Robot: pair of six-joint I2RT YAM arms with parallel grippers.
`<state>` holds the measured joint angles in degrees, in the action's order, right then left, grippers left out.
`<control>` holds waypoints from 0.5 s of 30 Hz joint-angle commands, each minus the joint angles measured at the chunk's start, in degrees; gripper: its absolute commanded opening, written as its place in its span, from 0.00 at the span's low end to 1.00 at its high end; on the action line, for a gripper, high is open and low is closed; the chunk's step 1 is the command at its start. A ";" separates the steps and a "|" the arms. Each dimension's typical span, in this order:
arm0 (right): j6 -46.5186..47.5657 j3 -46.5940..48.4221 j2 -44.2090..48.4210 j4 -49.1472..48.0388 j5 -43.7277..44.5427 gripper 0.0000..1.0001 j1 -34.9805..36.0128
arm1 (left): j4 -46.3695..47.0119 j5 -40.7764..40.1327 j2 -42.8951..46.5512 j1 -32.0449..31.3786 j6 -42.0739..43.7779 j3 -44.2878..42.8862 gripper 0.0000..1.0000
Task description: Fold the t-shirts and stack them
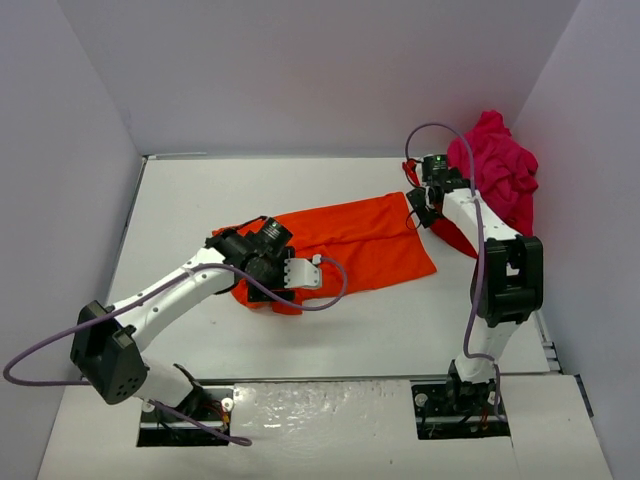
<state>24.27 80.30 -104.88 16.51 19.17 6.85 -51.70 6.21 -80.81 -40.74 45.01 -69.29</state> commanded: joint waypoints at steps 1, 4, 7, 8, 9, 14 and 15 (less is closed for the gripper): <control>0.50 0.20 1.49 -1.93 3.19 0.90 0.25 | 5.06 -2.59 -1.35 -5.48 -3.04 0.13 0.60; 0.36 -0.01 1.19 -2.14 3.51 0.90 -0.17 | 8.43 -5.27 -3.63 -10.79 -3.77 1.71 0.60; 0.37 -0.77 1.41 -2.52 3.39 0.90 -0.55 | 10.38 -6.46 -5.51 -14.45 -4.18 3.30 0.60; 0.42 -1.09 1.51 -2.78 3.34 0.90 -0.61 | 11.22 -7.71 -5.99 -15.61 -4.23 4.20 0.60; 0.49 -1.45 1.66 -2.87 3.47 0.90 -0.75 | 11.61 -8.55 -6.44 -16.58 -4.03 4.60 0.60; 0.66 -2.20 1.61 -3.45 3.69 0.90 -0.88 | 13.51 -9.26 -7.69 -17.27 -3.62 6.67 0.60; 0.60 -2.25 1.56 -3.53 3.64 0.90 -0.88 | 13.85 -9.49 -7.79 -17.27 -3.53 7.05 0.60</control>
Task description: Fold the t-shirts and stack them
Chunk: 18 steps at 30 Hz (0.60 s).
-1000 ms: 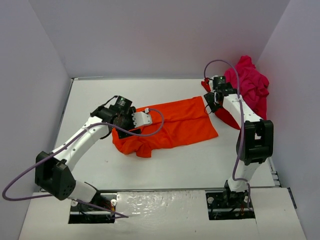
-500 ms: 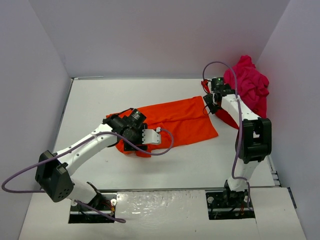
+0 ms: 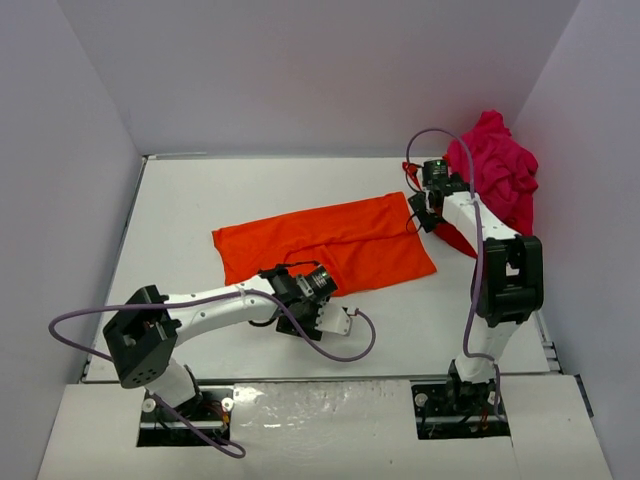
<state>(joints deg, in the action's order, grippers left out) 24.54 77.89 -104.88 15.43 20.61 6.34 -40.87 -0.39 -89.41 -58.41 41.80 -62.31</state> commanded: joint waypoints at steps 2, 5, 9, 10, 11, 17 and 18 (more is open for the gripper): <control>0.25 0.16 1.31 -2.60 1.99 0.90 -0.36 | 3.81 -3.55 0.42 0.40 -0.01 0.87 0.60; -0.12 0.16 0.95 -2.62 1.53 0.90 -0.36 | 4.82 -4.41 -0.58 0.59 0.72 2.04 0.60; -0.12 -0.18 0.66 -2.84 1.29 0.90 -0.36 | 6.43 -5.18 -2.87 1.09 1.11 3.11 0.60; -0.14 -0.22 0.64 -2.86 1.25 0.90 -0.36 | 6.73 -5.02 -3.44 1.22 1.13 3.10 0.60; -0.18 -0.27 0.64 -2.86 1.21 0.90 -0.36 | 6.95 -4.73 -3.98 1.39 1.17 3.02 0.60; -0.02 -0.80 0.81 -3.19 1.09 0.90 -0.36 | 7.34 -3.25 -7.50 3.07 1.00 0.74 0.59; -0.02 -0.92 0.85 -3.25 1.10 0.90 -0.36 | 7.49 -3.17 -8.13 3.23 1.04 0.59 0.59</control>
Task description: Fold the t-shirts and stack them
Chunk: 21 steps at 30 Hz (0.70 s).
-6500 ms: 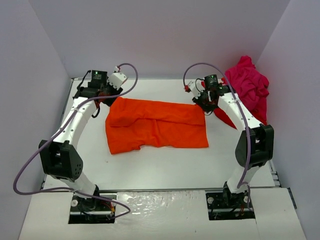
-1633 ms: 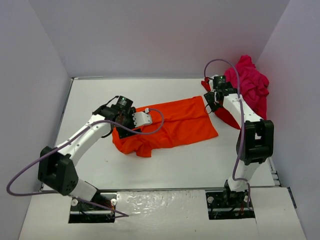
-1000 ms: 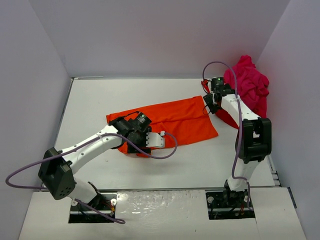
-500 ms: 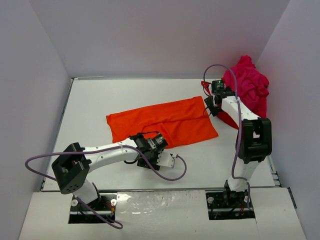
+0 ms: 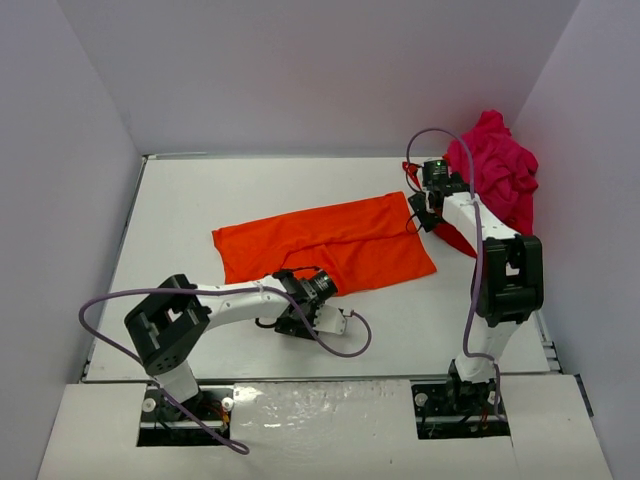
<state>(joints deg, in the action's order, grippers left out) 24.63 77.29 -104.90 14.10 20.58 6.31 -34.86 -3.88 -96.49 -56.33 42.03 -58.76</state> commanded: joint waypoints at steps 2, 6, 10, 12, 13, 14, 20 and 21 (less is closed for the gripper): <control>-0.05 -0.60 0.99 -2.09 1.01 0.90 -0.33 | 1.64 0.54 -2.25 1.37 0.86 -3.42 0.58; 0.08 -0.93 1.02 -2.43 1.15 0.90 -0.33 | -0.46 1.38 -3.03 1.40 0.85 -5.52 0.53; 0.13 -0.92 1.12 -2.65 1.20 0.90 -0.26 | -5.18 3.36 -1.70 1.40 0.91 -10.07 0.47; 0.15 -0.74 1.14 -2.59 1.27 0.90 -0.24 | -7.70 4.42 -1.23 1.40 0.95 -12.24 0.44; 0.15 -0.74 1.19 -2.59 1.22 0.90 -0.23 | -9.31 5.49 -1.07 1.40 0.95 -13.54 0.43; 0.15 -0.74 1.20 -2.59 1.22 0.90 -0.15 | -10.20 6.03 -1.06 1.40 0.93 -14.33 0.42; -0.12 -0.84 1.28 -2.75 1.14 0.90 0.02 | -15.05 9.38 -1.08 0.96 -0.09 -19.06 0.42; -0.20 -0.92 1.28 -2.59 1.22 0.90 0.02 | -14.80 8.80 -1.24 0.96 0.16 -18.42 0.42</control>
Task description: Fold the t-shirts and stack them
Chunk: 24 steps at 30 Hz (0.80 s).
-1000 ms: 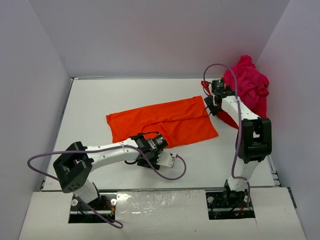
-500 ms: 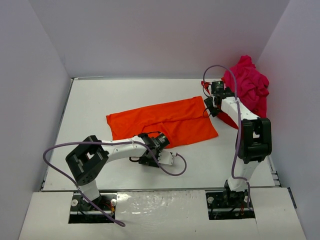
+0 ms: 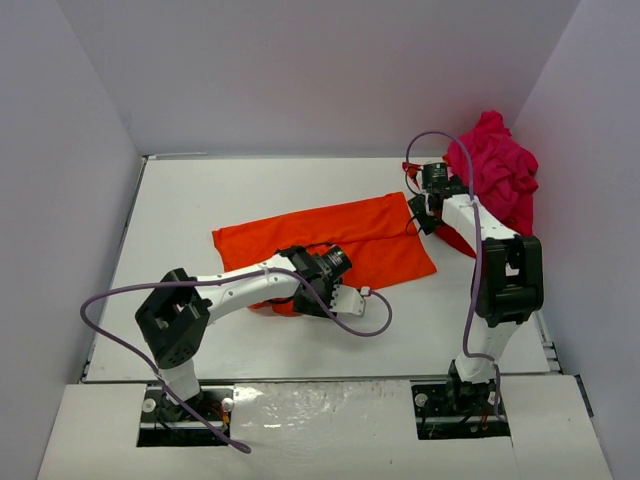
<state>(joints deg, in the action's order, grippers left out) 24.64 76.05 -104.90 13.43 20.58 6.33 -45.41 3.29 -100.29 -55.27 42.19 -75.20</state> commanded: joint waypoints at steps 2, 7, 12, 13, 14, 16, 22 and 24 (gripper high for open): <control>-0.09 0.08 1.32 -1.96 1.22 0.90 0.00 | -4.00 0.25 2.35 -0.11 0.23 -1.01 0.45; 0.16 0.03 0.96 -2.11 1.24 0.91 0.00 | -0.32 -3.96 2.38 0.27 0.26 3.59 0.54; -0.02 0.31 0.68 -2.18 1.35 0.91 0.45 | 1.57 -3.95 0.83 2.89 0.83 5.39 0.55; 0.03 0.26 0.73 -2.18 1.51 0.91 0.51 | 1.94 -3.79 -0.02 3.59 0.99 5.28 0.54; 0.11 0.18 0.75 -2.18 1.68 0.91 0.53 | 2.13 -3.51 -0.56 4.62 1.05 5.13 0.51; 0.23 0.15 0.84 -2.18 1.83 0.91 0.53 | 2.25 -2.86 -2.09 6.30 1.40 4.71 0.35; 0.32 0.06 0.83 -2.23 1.88 0.91 0.62 | 3.70 -0.42 -4.13 7.73 2.33 5.29 0.00; 0.40 0.06 0.83 -2.27 1.92 0.91 0.62 | 2.88 0.24 -4.45 7.88 2.52 4.94 0.00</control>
<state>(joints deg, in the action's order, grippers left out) 24.71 75.75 -104.90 13.04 20.60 6.48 -42.35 1.18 -105.36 -47.54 43.34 -68.74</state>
